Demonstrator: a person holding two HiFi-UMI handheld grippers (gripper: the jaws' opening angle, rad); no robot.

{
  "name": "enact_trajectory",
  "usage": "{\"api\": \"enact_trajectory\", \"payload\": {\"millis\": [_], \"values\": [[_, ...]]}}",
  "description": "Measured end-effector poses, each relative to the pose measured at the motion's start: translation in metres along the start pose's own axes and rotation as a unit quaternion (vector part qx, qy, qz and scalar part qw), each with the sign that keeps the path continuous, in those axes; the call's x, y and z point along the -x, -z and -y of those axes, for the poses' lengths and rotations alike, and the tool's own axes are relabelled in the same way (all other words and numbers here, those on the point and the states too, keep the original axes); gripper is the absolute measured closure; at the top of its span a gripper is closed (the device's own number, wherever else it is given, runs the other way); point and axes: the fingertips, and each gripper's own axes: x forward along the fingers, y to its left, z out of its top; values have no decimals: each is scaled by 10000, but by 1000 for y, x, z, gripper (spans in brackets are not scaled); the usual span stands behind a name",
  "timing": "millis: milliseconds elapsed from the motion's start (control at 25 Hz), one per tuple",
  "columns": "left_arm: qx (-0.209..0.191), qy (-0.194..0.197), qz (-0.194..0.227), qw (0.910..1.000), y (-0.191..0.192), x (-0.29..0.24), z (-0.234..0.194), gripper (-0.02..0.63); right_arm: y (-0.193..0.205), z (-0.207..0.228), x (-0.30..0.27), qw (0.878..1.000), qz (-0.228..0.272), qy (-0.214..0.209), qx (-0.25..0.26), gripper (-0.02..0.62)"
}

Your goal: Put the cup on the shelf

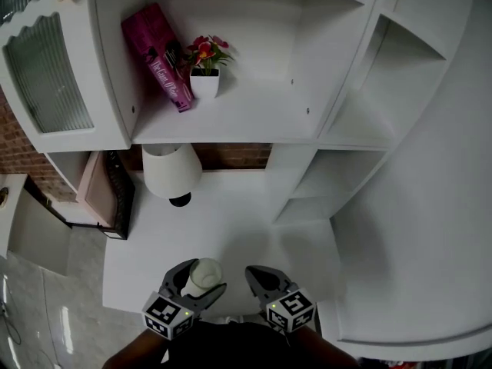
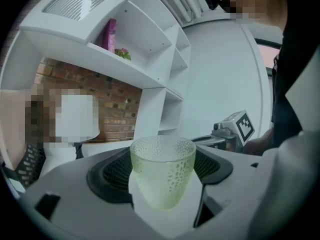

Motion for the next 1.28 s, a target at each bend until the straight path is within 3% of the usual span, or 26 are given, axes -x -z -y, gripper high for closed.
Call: {"api": "enact_trajectory", "payload": {"millis": [240, 880, 1280], "values": [[-25, -201, 83, 9998, -6, -5, 9, 229, -9, 6, 4, 9997, 82, -219, 80, 591], [-378, -48, 184, 9991, -24, -6, 30, 229, -27, 4, 32, 9986, 508, -47, 156, 591], [-361, 66, 103, 9993, -24, 6, 37, 229, -23, -6, 34, 9985, 551, -27, 71, 591]]}}
